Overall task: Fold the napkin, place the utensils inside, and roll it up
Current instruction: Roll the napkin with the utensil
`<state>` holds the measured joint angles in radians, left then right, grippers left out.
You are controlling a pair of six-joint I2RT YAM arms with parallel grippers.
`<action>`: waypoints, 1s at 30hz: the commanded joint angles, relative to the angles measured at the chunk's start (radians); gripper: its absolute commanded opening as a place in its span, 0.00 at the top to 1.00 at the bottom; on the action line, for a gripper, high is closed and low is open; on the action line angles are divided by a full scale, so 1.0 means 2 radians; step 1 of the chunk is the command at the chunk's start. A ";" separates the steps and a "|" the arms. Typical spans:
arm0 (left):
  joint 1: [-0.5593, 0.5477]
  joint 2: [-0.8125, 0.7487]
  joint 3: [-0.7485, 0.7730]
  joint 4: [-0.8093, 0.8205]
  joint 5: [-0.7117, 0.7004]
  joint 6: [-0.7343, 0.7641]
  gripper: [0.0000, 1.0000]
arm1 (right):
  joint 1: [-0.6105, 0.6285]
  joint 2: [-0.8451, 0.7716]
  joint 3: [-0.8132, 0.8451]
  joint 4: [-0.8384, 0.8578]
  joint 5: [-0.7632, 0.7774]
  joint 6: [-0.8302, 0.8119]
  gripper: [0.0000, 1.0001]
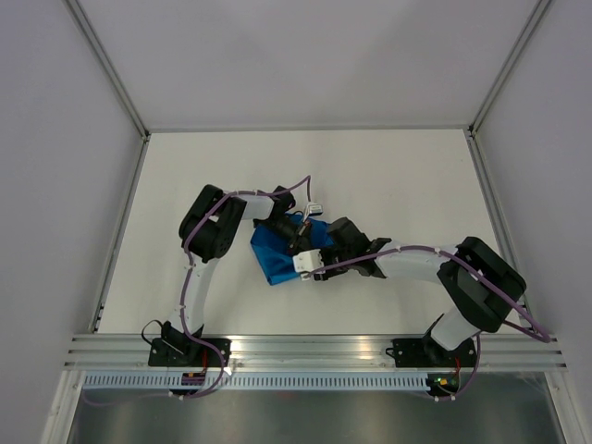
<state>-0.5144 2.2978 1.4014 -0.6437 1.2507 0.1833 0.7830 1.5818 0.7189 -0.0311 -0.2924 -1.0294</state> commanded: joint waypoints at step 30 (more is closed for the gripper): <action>0.050 -0.304 0.008 0.132 -0.558 -0.221 0.53 | -0.012 0.216 0.284 -0.435 0.010 0.160 0.92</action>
<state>-0.4046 1.7958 1.4433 -0.4164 0.2844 -0.1925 0.7696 1.8874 1.2259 -0.6296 -0.2302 -0.7212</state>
